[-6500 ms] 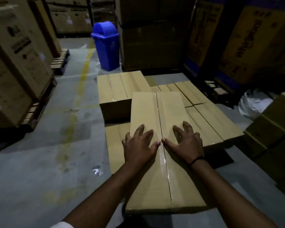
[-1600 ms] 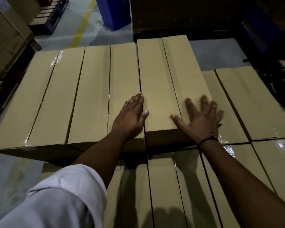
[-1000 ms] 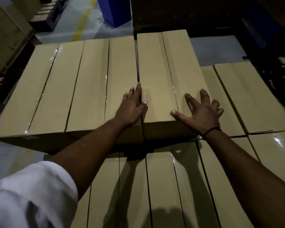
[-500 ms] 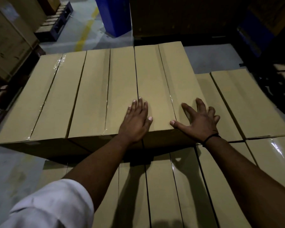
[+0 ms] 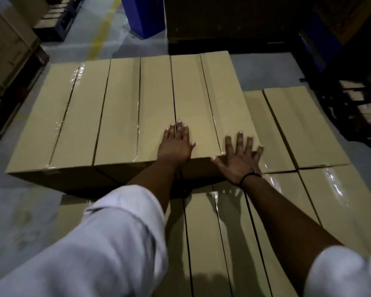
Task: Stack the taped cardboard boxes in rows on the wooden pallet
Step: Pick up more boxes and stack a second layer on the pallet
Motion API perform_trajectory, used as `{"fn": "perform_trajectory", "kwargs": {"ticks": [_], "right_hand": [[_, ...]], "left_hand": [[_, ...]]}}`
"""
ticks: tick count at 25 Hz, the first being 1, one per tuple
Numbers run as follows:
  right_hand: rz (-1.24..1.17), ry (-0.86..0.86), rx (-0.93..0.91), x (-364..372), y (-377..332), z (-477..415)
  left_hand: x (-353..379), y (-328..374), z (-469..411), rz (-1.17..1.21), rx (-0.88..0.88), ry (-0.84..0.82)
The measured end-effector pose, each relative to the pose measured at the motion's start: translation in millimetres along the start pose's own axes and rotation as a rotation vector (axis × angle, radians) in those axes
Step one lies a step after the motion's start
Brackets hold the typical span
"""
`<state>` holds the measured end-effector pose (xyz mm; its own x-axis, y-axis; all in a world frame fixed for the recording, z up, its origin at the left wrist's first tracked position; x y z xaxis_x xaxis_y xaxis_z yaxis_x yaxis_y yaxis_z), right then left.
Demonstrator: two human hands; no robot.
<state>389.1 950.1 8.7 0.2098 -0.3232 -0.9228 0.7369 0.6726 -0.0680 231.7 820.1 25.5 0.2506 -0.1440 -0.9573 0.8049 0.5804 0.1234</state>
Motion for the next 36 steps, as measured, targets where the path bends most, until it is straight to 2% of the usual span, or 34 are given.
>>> {"fn": "perform_trajectory", "kwargs": {"ticks": [4,6,11,17,24,31,36], "right_hand": [[-0.031,-0.066,-0.089,-7,-9,105],[-0.058,-0.033,-0.054,-31,2,156],[-0.057,0.165,-0.066,-97,12,256],[-0.144,0.205,-0.002,-98,58,341],[-0.271,0.326,0.132,-108,184,424],[-0.358,0.461,0.37,-121,364,543],[-0.438,0.54,0.591,-111,482,630]], "left_hand": [[-24,51,80,-0.036,0.119,0.048],[-29,76,141,-0.018,0.162,0.048],[-68,96,237,0.069,0.072,0.062],[-108,145,309,0.099,0.146,0.149],[-99,283,365,0.168,0.247,0.122],[-101,502,405,0.179,0.509,0.125],[-95,626,437,0.173,0.687,0.103]]}}
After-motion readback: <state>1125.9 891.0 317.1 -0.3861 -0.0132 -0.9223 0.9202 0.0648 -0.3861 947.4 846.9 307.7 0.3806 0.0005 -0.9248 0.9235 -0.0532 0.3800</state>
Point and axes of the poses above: each hand's wrist, its own z-axis away from the middle knuckle, its own x-axis out of the palm, y = z × x, the point moved 9 cm from there along -z, towards the middle knuckle, and after that the axes turned 9 degrees about x, right-handed, at the moved point
